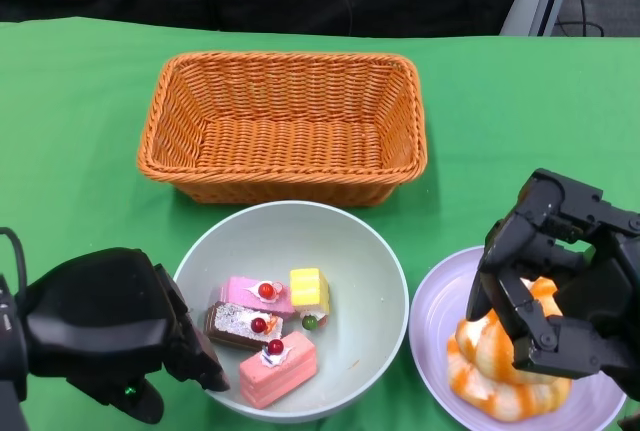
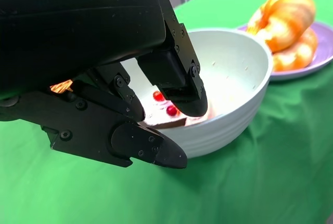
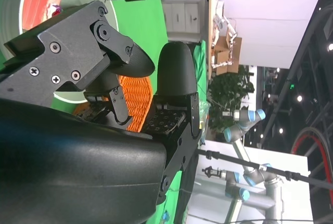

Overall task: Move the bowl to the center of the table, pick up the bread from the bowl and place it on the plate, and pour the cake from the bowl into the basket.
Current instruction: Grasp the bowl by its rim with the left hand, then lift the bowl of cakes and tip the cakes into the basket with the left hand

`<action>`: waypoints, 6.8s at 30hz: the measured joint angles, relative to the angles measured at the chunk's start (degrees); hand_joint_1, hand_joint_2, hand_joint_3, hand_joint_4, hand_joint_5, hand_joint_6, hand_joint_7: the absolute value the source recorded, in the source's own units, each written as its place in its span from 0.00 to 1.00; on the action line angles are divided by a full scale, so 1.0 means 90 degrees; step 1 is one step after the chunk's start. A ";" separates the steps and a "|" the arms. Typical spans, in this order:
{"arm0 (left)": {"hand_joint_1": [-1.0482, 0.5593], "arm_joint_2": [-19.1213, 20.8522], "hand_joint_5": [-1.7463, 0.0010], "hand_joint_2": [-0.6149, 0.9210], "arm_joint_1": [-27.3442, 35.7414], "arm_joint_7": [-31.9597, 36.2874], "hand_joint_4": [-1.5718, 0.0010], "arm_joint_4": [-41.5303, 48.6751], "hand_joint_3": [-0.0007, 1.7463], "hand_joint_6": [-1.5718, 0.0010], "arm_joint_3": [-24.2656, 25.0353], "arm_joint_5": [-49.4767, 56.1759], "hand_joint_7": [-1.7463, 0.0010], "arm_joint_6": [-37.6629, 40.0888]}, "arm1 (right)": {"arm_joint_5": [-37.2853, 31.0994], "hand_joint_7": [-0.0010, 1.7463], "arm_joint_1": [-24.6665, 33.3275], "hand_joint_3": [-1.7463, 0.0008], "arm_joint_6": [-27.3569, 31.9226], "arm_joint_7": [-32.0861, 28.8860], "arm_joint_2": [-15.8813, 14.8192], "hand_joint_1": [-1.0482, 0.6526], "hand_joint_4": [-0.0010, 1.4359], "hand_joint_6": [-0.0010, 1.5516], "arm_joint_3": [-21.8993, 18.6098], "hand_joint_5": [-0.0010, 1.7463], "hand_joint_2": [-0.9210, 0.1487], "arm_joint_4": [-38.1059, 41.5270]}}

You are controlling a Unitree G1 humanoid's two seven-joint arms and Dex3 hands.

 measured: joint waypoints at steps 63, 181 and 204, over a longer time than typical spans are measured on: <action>0.46 -0.0292 0.93 1.00 -0.0993 0.2646 0.43 0.1567 0.05 0.45 -0.2248 0.1237 0.94 0.1144 | -0.0467 0.80 0.0279 0.30 -0.0249 -0.0228 0.0026 0.59 0.52 0.44 0.0429 0.92 0.43 0.0173; 0.49 -0.4063 0.00 0.87 -0.3434 0.1066 0.55 0.4536 0.48 0.60 0.0574 -0.4328 0.14 0.3418 | -0.0673 0.77 0.0460 0.33 -0.1083 0.0041 0.0040 0.58 0.51 0.45 0.0923 0.91 0.39 0.1075; 0.56 -0.4356 0.00 0.81 -0.4070 -0.0649 0.51 0.4656 0.62 0.53 0.2039 -0.6684 0.11 0.7113 | -0.0906 0.77 0.0468 0.32 -0.1437 0.0064 0.0045 0.57 0.51 0.46 0.0998 0.90 0.42 0.1383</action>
